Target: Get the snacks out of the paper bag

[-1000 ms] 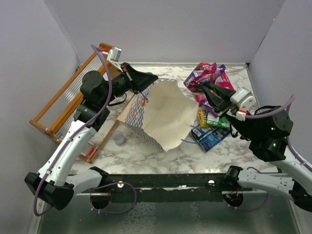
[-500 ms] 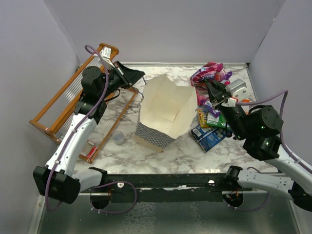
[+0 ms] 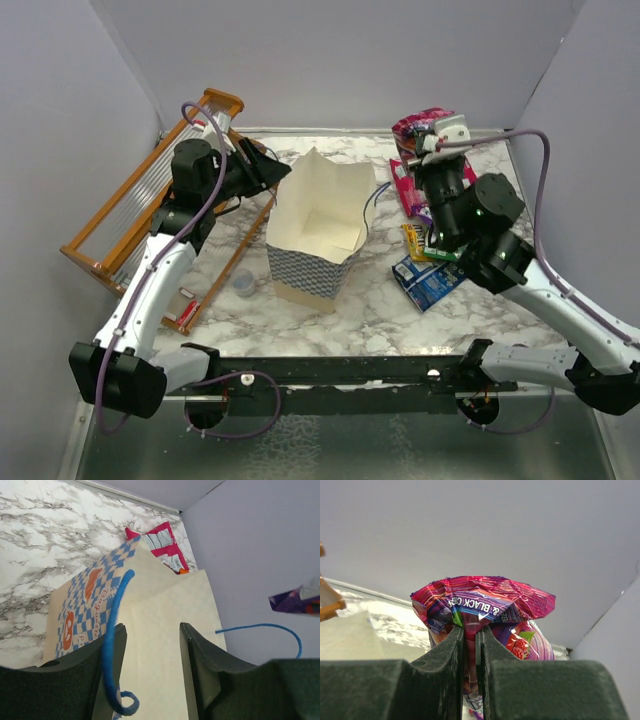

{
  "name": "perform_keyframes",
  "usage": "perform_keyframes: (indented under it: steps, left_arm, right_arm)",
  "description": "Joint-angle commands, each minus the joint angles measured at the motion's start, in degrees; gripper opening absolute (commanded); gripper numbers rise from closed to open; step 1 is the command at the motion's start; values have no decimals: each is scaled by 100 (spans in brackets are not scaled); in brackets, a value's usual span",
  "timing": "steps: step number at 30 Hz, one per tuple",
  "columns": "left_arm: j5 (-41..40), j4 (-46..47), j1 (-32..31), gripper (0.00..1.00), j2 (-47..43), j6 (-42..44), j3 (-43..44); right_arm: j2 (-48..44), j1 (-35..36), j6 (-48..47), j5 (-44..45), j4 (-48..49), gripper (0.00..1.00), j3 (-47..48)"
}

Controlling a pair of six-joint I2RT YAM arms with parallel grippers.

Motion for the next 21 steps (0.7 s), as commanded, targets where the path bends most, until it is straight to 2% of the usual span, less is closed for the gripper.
perform_keyframes:
  steps: [1, 2, 4, 6, 10, 15, 18, 21]
  left_arm:
    - [-366, -442, 36, 55, -254, 566, 483]
    - [-385, -514, 30, 58, -267, 644, 564]
    - [-381, -655, 35, 65, -278, 858, 751]
    - [-418, -858, 30, 72, -298, 1163, 1002]
    - [-730, -1357, 29, 82, -317, 1862, 1602]
    - [-938, -1789, 18, 99, -359, 2617, 2095]
    - [-1276, -1988, -214, 99, -376, 3023, 2324]
    - [-1723, -2057, -620, 99, -475, 3437, 2404]
  right_arm:
    - [568, -1500, 1533, -1146, -1127, 1, 759]
    - [749, -1944, 1858, -1678, -1415, 2, 870]
    - [1039, -2530, 2229, -2137, -1714, 1, 917]
    - [1229, -2909, 2480, -2448, -1705, 1, 739]
    - [1453, -4021, 3366, -3628, -1435, 2, 70]
    - [1972, -4684, 3927, -3805, -1033, 2, -724]
    - [2403, -4940, 4122, -4216, -1085, 1, -826]
    - [2838, -4960, 3977, -4219, -1465, 2, -548]
